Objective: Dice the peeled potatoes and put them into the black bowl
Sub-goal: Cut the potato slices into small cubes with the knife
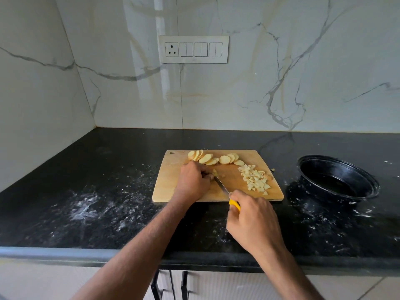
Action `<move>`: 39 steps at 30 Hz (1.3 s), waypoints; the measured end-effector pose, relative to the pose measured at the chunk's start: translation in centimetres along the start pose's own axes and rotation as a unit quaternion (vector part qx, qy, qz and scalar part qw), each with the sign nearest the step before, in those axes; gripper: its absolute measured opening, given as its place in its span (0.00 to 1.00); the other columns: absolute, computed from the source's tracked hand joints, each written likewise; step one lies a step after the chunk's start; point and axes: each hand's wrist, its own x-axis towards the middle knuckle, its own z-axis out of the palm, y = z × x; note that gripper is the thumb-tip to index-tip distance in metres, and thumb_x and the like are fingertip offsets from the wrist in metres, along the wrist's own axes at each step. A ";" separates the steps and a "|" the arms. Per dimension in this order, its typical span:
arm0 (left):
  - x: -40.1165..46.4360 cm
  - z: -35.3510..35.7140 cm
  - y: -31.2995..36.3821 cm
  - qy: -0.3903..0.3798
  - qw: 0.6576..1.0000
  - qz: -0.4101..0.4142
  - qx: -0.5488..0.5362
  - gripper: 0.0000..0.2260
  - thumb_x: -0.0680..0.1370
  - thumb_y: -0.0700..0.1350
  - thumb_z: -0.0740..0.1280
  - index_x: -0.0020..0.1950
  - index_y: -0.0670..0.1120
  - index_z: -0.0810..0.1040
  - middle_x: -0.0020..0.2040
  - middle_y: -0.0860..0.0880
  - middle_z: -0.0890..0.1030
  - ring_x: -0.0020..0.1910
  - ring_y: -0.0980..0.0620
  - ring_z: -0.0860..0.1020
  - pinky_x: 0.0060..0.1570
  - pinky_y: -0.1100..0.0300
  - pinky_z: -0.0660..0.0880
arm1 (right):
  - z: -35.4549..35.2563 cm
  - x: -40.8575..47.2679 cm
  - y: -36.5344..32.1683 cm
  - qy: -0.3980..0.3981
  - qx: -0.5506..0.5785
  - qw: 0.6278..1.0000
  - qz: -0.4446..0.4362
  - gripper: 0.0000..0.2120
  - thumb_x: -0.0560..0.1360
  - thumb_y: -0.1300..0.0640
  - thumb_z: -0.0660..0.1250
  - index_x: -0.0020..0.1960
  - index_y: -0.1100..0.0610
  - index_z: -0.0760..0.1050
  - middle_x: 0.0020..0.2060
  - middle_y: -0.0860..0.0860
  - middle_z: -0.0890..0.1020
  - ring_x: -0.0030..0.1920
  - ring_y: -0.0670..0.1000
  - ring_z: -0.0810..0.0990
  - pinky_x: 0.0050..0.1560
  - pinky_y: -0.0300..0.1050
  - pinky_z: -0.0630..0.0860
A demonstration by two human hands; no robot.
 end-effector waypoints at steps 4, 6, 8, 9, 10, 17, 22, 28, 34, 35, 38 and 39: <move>-0.3 -0.4 0.2 0.002 0.999 0.032 0.004 0.08 0.76 0.43 0.73 0.55 0.48 0.86 0.51 0.51 0.85 0.52 0.52 0.78 0.52 0.60 0.77 | 0.0 -0.4 0.2 0.068 0.013 0.997 0.026 0.08 0.73 0.52 0.67 0.52 0.50 0.79 0.33 0.47 0.82 0.32 0.54 0.80 0.31 0.46 0.76; -0.4 -0.7 0.4 -0.001 0.999 0.041 0.007 0.09 0.77 0.41 0.73 0.56 0.47 0.86 0.52 0.51 0.85 0.49 0.55 0.78 0.49 0.65 0.74 | 0.0 -0.4 0.3 0.093 0.018 0.995 0.018 0.06 0.73 0.54 0.68 0.50 0.50 0.79 0.30 0.47 0.80 0.29 0.54 0.79 0.28 0.47 0.75; -0.6 -1.0 0.5 -0.002 0.999 0.053 0.008 0.10 0.77 0.39 0.71 0.57 0.46 0.86 0.52 0.51 0.85 0.46 0.57 0.77 0.46 0.69 0.71 | 0.1 -0.5 0.2 0.091 0.017 0.996 0.012 0.06 0.73 0.54 0.68 0.50 0.49 0.78 0.29 0.47 0.79 0.29 0.53 0.78 0.27 0.48 0.76; -0.6 -1.1 0.5 -0.003 0.998 0.059 0.007 0.11 0.77 0.38 0.71 0.57 0.46 0.86 0.52 0.51 0.85 0.45 0.57 0.77 0.46 0.69 0.71 | 0.2 -0.4 0.2 0.088 0.016 0.996 0.011 0.06 0.74 0.53 0.68 0.51 0.49 0.78 0.29 0.47 0.79 0.29 0.53 0.78 0.28 0.48 0.76; -0.7 -1.2 0.5 -0.004 0.998 0.064 0.005 0.11 0.77 0.38 0.70 0.57 0.46 0.86 0.52 0.51 0.86 0.46 0.57 0.77 0.47 0.68 0.72 | 0.2 -0.4 0.2 0.085 0.018 0.996 0.011 0.06 0.74 0.54 0.68 0.51 0.49 0.78 0.30 0.47 0.79 0.29 0.52 0.78 0.28 0.47 0.76; -0.7 -1.2 0.4 -0.003 0.998 0.057 -0.026 0.09 0.76 0.39 0.73 0.55 0.46 0.87 0.51 0.52 0.86 0.47 0.57 0.79 0.52 0.64 0.76 | 0.5 0.0 0.1 0.086 0.009 0.996 0.007 0.07 0.75 0.54 0.68 0.53 0.49 0.78 0.28 0.47 0.78 0.27 0.51 0.75 0.27 0.44 0.72; -0.5 -1.3 -0.1 0.053 0.991 -0.005 -0.124 0.03 0.76 0.41 0.75 0.48 0.47 0.87 0.40 0.54 0.86 0.41 0.60 0.82 0.45 0.66 0.79 | 0.5 0.5 -0.9 0.064 -0.029 0.997 -0.019 0.12 0.76 0.54 0.69 0.59 0.50 0.78 0.27 0.45 0.75 0.25 0.46 0.68 0.28 0.35 0.62; -0.4 -1.1 -0.3 0.065 0.990 -0.006 -0.122 0.04 0.78 0.43 0.71 0.48 0.47 0.86 0.40 0.54 0.84 0.41 0.57 0.81 0.43 0.62 0.78 | 1.1 1.0 -2.0 -0.001 -0.065 0.997 -0.044 0.14 0.78 0.54 0.65 0.62 0.51 0.76 0.35 0.48 0.82 0.34 0.48 0.82 0.33 0.38 0.75; -0.6 -1.0 0.0 0.047 0.994 0.005 -0.098 0.04 0.78 0.43 0.71 0.50 0.46 0.85 0.43 0.55 0.83 0.42 0.62 0.78 0.39 0.75 0.70 | 0.3 0.6 -1.9 0.052 -0.083 0.992 0.081 0.13 0.76 0.55 0.65 0.60 0.52 0.76 0.35 0.49 0.83 0.35 0.50 0.83 0.32 0.40 0.74; -0.7 -1.0 0.0 0.045 0.995 0.010 -0.090 0.04 0.78 0.42 0.71 0.51 0.47 0.85 0.42 0.56 0.82 0.41 0.63 0.77 0.38 0.77 0.69 | 0.2 0.6 -2.0 0.059 -0.083 0.991 0.089 0.13 0.76 0.55 0.65 0.60 0.52 0.76 0.35 0.49 0.83 0.35 0.50 0.83 0.32 0.39 0.72; -0.7 -1.0 0.0 0.047 0.996 0.021 -0.072 0.04 0.78 0.42 0.71 0.51 0.47 0.85 0.42 0.56 0.81 0.41 0.64 0.76 0.40 0.74 0.72 | 0.4 0.9 -2.1 0.056 -0.074 0.993 0.068 0.13 0.77 0.54 0.66 0.61 0.52 0.76 0.35 0.49 0.83 0.35 0.50 0.83 0.32 0.40 0.73; -0.6 -1.0 0.0 0.048 0.996 0.023 -0.067 0.04 0.78 0.42 0.71 0.51 0.47 0.85 0.42 0.56 0.81 0.40 0.64 0.76 0.40 0.73 0.72 | 0.5 1.1 -2.2 0.043 -0.073 0.995 0.054 0.14 0.77 0.54 0.66 0.62 0.52 0.76 0.35 0.49 0.83 0.35 0.50 0.83 0.34 0.41 0.75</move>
